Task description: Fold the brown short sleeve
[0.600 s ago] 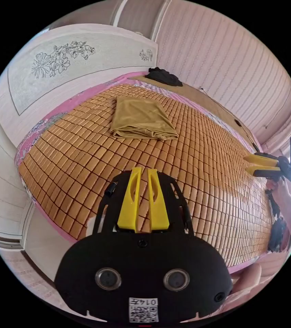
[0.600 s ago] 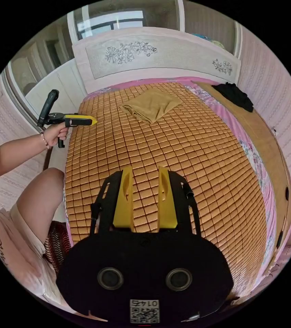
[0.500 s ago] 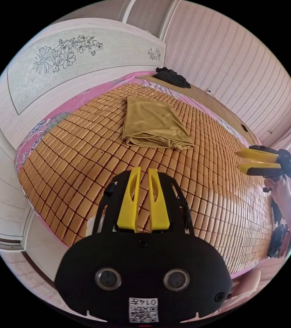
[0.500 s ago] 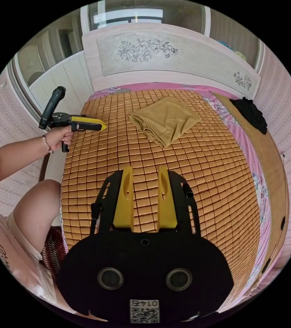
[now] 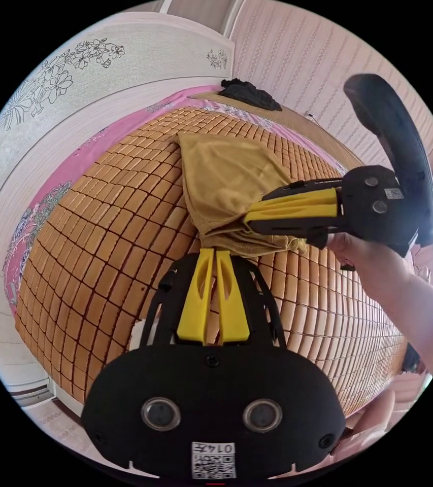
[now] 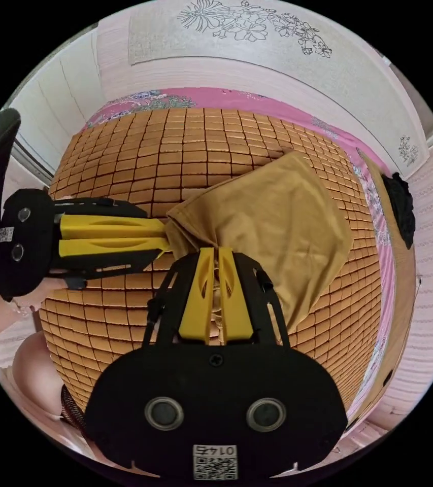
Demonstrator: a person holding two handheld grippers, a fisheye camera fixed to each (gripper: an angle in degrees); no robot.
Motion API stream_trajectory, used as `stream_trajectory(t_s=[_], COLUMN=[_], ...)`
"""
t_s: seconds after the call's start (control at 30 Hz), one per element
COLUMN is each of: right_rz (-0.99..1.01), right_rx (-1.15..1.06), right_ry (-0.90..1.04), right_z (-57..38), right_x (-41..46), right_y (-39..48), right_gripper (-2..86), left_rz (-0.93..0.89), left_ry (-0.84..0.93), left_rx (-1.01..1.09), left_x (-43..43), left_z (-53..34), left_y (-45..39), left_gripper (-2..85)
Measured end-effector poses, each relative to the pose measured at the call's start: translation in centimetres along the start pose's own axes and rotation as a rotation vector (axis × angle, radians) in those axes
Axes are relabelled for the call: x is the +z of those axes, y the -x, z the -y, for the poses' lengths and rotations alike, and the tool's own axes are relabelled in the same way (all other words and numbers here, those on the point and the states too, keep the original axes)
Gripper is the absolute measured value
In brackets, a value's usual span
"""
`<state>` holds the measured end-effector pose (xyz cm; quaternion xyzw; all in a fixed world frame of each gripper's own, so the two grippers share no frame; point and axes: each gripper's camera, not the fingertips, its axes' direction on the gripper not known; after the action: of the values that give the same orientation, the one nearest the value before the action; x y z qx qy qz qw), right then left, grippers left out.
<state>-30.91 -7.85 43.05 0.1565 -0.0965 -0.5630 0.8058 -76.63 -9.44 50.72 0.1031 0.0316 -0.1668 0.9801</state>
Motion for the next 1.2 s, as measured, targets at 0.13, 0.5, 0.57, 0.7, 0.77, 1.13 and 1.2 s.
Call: stream_trajectory(t_s=[0.13, 0.5, 0.57, 0.7, 0.77, 1.13, 1.2], right_rz=[0.069, 0.211, 0.167, 0.121, 0.072, -0.215, -0.243], right_rx=[0.229, 0.688, 0.741, 0.894, 0.974, 1.188, 1.224], right_ry=[-0.131, -0.349, -0.294, -0.165, -0.079, 0.044, 0.019], right_z=[-6.2, -39.5, -45.1, -57.8, -62.5, -72.2, -73.8], right_x=[-3.5, -16.6, -17.4, -17.6, -16.9, -16.6, -17.0], right_y=[-4.8, -5.0, -2.2, 5.0, 7.4, 15.2, 15.7], right_gripper=[-0.7, -0.1, 0.0, 0.9, 1.8, 10.6, 10.5], left_rz=[0.005, -0.151, -0.186, -0.251, -0.279, -0.262, -0.207], left_ry=[-0.062, -0.14, -0.065, 0.035, 0.066, 0.303, 0.339], left_rx=[0.011, 0.176, 0.212, 0.254, 0.284, 0.536, 0.548], left_x=[-1.4, -12.8, -12.7, -11.4, -10.0, -2.9, -2.3], left_z=[-0.2, -9.3, -11.4, -13.2, -13.4, -10.1, -9.7], left_y=[-0.7, -6.7, -8.5, -11.9, -15.1, -31.9, -32.9], left_gripper=[-0.9, -1.0, -0.9, -0.7, 0.1, 8.5, 7.5])
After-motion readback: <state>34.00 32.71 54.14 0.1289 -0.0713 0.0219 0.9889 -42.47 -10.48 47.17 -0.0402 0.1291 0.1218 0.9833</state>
